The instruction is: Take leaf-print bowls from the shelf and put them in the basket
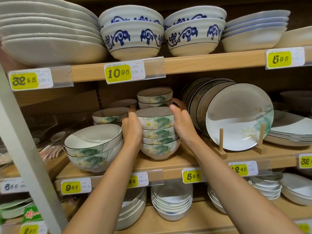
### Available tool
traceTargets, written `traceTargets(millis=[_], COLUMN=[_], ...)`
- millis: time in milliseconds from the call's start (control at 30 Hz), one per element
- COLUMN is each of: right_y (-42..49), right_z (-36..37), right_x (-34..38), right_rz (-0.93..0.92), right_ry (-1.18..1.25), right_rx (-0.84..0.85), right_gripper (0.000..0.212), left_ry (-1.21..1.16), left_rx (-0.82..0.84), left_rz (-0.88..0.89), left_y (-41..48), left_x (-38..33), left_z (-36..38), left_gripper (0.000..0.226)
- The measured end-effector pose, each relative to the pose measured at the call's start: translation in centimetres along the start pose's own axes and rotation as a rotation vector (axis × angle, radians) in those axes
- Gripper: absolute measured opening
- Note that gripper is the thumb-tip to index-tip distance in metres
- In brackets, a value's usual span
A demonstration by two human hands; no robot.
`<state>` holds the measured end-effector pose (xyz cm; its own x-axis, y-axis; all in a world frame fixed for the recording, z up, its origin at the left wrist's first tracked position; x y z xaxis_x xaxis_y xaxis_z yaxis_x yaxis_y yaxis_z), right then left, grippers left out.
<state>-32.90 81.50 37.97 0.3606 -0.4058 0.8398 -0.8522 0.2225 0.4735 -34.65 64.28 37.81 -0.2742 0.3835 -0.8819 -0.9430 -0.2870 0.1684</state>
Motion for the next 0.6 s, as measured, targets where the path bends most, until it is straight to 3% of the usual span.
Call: traceTargets(millis=[100, 233, 333, 533, 600], right_y=[-0.1, -0.2, -0.3, -0.4, -0.6], right_z=[0.0, 0.0, 0.1, 0.2, -0.1], right_x=[0.1, 0.3, 0.2, 0.4, 0.1], right_rz=[0.004, -0.003, -0.007, 0.015, 0.086], right_ry=[-0.014, 0.005, 0.058, 0.056, 0.042], right_rx=[-0.004, 0.035, 0.069, 0.131, 0.104], right_gripper=[0.076, 0.064, 0.054, 0.062, 0.062], left_ry=[-0.004, 0.000, -0.006, 0.043, 0.051], left_rx=[-0.022, -0.004, 0.019, 0.043, 0.085], left_rz=[0.009, 0.014, 0.007, -0.064, -0.107], left_y=[-0.3, -0.7, -0.8, -1.2, -1.4], left_x=[-0.2, -0.3, -0.3, -0.3, -0.5], left_z=[-0.2, 0.0, 0.0, -0.2, -0.3], left_gripper=[0.040, 0.034, 0.037, 0.066, 0.064])
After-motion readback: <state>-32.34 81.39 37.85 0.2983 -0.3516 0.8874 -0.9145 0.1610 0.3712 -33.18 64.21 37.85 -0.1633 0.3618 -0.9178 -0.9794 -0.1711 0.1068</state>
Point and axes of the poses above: each hand's wrist, its own y-axis towards the middle knuckle, its own z-axis out of the palm, x = y × z, the point moved 6 cm from there along y, towards the middle knuckle, and after that the axes turned 15 degrees about -y, right-handed, at the moved point
